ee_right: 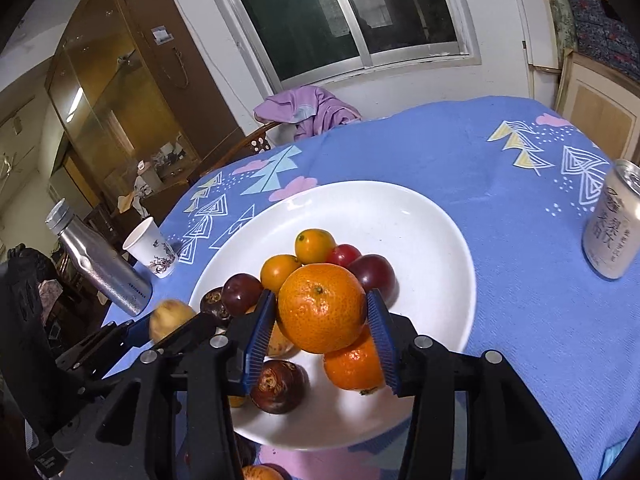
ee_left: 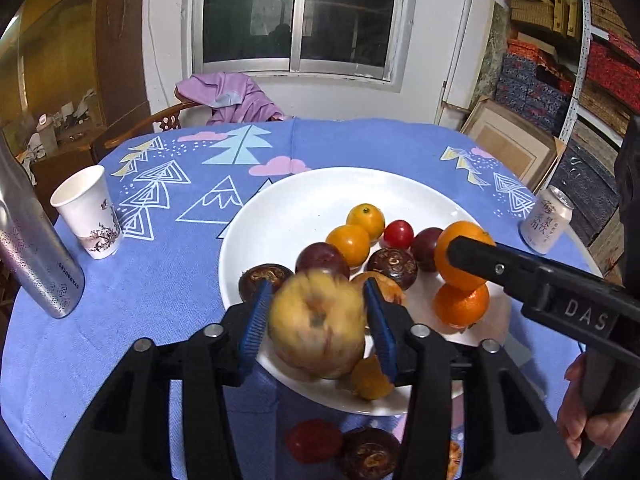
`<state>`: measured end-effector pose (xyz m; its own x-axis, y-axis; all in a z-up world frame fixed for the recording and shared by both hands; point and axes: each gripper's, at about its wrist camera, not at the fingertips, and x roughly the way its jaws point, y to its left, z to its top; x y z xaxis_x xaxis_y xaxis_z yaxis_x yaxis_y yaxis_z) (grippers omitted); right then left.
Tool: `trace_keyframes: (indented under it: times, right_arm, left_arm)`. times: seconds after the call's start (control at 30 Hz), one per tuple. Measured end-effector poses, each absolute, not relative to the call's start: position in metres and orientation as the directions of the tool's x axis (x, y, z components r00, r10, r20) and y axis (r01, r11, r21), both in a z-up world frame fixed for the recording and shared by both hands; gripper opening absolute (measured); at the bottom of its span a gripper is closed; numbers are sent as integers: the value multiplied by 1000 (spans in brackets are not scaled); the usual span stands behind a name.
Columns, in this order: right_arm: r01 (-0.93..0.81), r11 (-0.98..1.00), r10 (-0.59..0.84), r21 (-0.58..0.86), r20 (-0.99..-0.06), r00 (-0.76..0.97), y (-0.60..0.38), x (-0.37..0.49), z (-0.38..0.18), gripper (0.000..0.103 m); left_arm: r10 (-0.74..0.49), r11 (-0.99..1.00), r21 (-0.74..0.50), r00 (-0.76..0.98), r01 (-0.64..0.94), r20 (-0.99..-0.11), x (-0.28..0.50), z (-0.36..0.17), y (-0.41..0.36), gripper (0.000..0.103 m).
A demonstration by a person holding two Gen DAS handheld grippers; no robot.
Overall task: Organize fruits
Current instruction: 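Carry the mandarin and pear onto the white plate and open both tools, then move both open tools back to the remaining fruit pile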
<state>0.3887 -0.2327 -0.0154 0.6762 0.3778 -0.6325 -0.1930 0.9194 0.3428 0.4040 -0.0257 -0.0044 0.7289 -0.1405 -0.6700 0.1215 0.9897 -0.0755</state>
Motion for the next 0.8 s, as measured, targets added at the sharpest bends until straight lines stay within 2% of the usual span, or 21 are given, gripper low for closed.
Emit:
trace_keyframes:
  times: [0.03,0.07,0.1,0.2,0.3,0.37,0.4,0.5,0.63,0.73,0.8]
  right_arm:
    - [-194,917,382,348,-627,679,-233,389,-15,50]
    - [-196,914,388,356,-623,679,-234,388,-15,56]
    - [-195,912,391,361,-621,679,-235,388,-14,60]
    - [-194,905,399,379,-592,701,-243,378,-5,60]
    - [-217,898,408,384,-540,736,-254,353,17,61]
    - [-239,897,409,372,-494,768,-261,325,35,75]
    - [-245,898,404,364,-468,786,-264,310,40,83]
    - [-262,908,389,327,-426,817,-268,261,36,92]
    - [-221,925,351,309,-477,806,-270,228,5,95]
    - [-225,910,383,348,-494,781,-273,219,-8,95]
    - [-218,924,357,313,-506,785,-269,214,-12,95]
  left_arm:
    - [-137,990,-73,735,118,-664,403,-4,-25,66]
    - [-133,991,-71,742,115,-657,401,-3,-25,73]
    - [-129,992,-69,749,110,-650,400,-2,-23,74]
    - [-136,991,-83,754,109,-643,392,4,-18,75]
    - [-121,992,-102,777,73,-618,373,15,-1,86]
    - [-105,992,-117,798,43,-593,352,22,15,95]
    - [-98,992,-121,804,32,-587,341,22,22,96]
    - [-85,992,-124,793,12,-603,309,8,40,97]
    - [-48,997,-72,749,1,-661,283,-20,40,97]
    - [-36,999,-23,758,27,-651,269,-23,31,97]
    - [-20,999,19,765,42,-644,262,-26,23,97]
